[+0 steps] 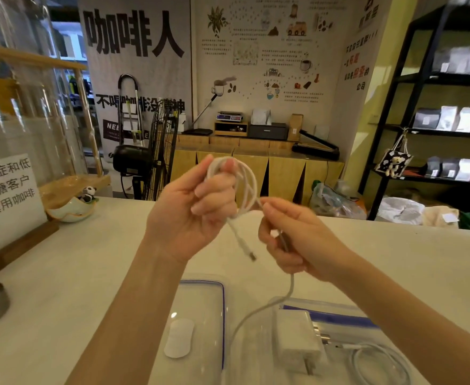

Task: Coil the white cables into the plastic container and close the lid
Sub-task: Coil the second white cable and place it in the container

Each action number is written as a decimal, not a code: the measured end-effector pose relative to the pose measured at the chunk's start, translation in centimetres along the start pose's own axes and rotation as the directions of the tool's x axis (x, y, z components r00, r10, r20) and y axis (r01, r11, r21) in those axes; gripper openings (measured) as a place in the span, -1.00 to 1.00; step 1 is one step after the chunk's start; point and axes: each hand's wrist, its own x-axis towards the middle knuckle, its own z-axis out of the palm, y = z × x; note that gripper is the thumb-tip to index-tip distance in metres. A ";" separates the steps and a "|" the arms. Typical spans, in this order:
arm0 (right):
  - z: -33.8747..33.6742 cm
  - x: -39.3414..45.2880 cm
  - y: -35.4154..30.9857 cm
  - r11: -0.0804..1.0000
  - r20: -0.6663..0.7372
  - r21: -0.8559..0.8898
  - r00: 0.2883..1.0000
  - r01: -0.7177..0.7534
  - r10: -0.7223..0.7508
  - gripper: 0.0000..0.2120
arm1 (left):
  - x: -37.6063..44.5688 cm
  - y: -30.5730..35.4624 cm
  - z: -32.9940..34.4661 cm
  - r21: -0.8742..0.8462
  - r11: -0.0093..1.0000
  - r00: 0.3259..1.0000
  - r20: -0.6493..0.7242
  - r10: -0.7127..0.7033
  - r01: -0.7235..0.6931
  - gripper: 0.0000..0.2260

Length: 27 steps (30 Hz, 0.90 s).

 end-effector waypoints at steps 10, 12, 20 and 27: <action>3.3 -2.1 0.0 0.944 0.109 -0.278 0.971 -0.177 0.214 -0.74 | 0.9 -1.1 -1.7 0.908 0.406 0.647 -0.247 0.721 -0.106 -0.67; 3.3 -2.3 -0.8 0.912 0.126 -0.388 0.972 -0.136 0.198 -0.75 | 0.9 -1.5 -2.0 0.992 0.118 0.634 -0.112 0.765 0.033 -0.74; 1.4 -2.0 -4.9 0.905 0.078 -0.424 0.997 0.026 0.008 -0.78 | 0.4 -2.0 -2.4 0.960 0.049 0.866 -0.270 0.421 0.275 -0.62; -1.4 -0.8 -4.5 0.955 -0.142 -0.252 0.970 0.155 -0.195 -0.81 | 0.5 -2.3 -0.3 0.743 0.661 0.982 -0.185 0.047 0.109 -0.50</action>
